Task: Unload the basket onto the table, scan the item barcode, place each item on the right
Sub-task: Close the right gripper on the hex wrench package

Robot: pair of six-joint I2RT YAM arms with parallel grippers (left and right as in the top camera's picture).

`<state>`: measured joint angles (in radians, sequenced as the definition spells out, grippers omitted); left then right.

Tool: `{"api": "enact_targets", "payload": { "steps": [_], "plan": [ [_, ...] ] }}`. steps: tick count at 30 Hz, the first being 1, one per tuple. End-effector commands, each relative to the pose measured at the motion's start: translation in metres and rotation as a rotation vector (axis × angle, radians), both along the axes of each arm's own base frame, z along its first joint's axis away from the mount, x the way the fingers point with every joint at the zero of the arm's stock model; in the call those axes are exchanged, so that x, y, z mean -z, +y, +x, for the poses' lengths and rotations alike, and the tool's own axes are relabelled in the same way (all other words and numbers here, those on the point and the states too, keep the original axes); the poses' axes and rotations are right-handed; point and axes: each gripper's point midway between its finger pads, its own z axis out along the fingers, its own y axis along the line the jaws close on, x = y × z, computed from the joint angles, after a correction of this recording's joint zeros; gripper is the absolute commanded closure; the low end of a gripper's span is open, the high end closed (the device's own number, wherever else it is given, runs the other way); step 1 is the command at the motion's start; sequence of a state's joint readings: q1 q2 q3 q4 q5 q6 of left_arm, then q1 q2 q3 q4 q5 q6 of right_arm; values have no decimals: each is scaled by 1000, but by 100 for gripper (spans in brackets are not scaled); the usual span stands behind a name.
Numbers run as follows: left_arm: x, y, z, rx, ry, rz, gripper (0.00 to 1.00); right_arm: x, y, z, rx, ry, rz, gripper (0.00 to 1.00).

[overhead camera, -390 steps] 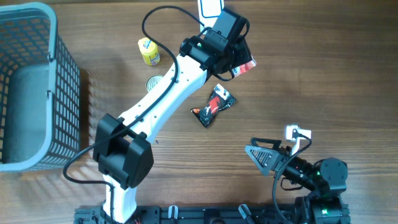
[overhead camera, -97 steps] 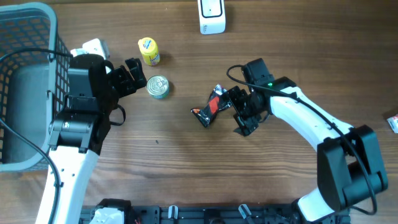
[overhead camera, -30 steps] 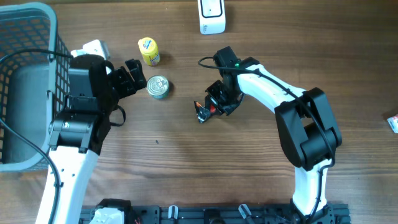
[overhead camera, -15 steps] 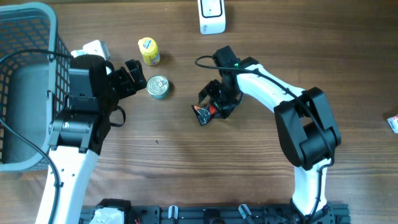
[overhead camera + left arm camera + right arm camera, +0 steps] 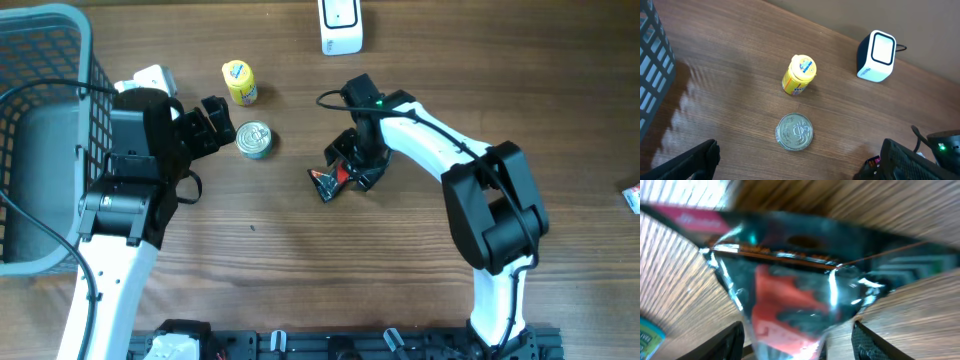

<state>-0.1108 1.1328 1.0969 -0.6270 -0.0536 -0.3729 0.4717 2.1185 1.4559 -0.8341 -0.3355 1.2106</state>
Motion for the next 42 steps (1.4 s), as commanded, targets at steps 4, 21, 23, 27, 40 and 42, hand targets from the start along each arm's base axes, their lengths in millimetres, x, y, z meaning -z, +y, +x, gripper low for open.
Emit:
{"api": "enact_targets", "payload": {
  "steps": [4,21,23,27,40,42],
  "plan": [
    [-4,0,0,-3,-14,-14,0,31,-48,3,33,-11,-226,38],
    [-4,0,0,-3,-14,-14,0,32,-49,8,77,-24,-241,69],
    [-4,0,0,-3,-14,-14,0,32,-49,8,77,-26,-242,71],
    [-4,0,0,-3,-14,-14,0,32,-51,10,59,-41,-250,75],
    [-3,0,0,-3,-12,-13,0,19,-17,15,-129,-79,-61,84],
    [-3,0,0,-4,-12,-14,0,12,-7,16,-138,-73,-1,84]
  ]
}}
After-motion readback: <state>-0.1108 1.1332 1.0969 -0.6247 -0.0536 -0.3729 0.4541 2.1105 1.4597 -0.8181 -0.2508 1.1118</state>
